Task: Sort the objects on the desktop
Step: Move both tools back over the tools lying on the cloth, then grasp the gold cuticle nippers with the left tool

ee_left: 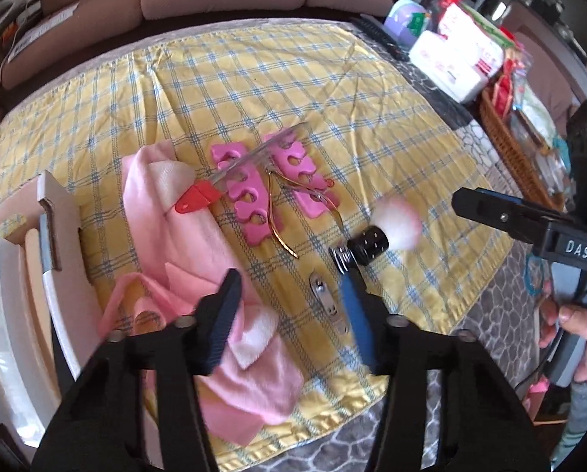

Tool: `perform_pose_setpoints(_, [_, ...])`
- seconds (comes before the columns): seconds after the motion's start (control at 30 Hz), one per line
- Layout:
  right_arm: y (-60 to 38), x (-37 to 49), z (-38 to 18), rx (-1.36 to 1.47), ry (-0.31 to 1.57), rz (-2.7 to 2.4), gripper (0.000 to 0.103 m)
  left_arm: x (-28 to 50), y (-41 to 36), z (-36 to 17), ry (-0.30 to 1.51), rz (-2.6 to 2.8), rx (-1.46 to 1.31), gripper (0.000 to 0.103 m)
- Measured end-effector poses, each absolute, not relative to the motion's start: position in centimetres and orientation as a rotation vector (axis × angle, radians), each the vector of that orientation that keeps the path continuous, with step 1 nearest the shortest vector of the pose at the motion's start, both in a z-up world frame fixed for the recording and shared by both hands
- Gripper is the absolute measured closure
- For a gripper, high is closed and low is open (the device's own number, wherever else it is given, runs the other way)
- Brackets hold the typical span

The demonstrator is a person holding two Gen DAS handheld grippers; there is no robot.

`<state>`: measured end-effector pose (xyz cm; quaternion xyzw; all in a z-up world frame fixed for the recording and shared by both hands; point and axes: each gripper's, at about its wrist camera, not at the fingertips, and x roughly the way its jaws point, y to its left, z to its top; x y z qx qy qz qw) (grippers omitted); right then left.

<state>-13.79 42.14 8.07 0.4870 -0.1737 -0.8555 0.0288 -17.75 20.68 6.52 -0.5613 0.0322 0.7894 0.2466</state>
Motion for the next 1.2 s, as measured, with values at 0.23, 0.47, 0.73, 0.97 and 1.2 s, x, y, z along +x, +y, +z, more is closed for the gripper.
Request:
perform_pose_setpoints(0.23, [39.2,-18.7,7.7,1.59,-0.365,-2.52,0.051,-21.4,21.3,4.6,-0.006,2.111,-1.644,0.077])
perform_pose_setpoints(0.47, [35.0,-22.1,5.3,1.745,-0.139,-2.393,0.051,-22.3,22.2,3.1,0.019,2.098,-1.702,0.077])
perform_pose_setpoints(0.73, [33.3,-22.8,3.6,1.809,-0.068,-2.325,0.066,-22.5,22.4,2.3,-0.004,2.087,-1.732,0.083])
perform_pose_setpoints(0.97, [33.0,-23.1,2.7,1.85,-0.09,-2.297,0.081,-22.5,22.2,1.7,-0.039,2.079,-1.771,0.083])
perform_pose_setpoints(1.2, [32.8,-23.0,2.4,1.87,-0.106,-2.267,0.09,-22.4,22.1,1.3,-0.09,2.067,-1.766,0.092])
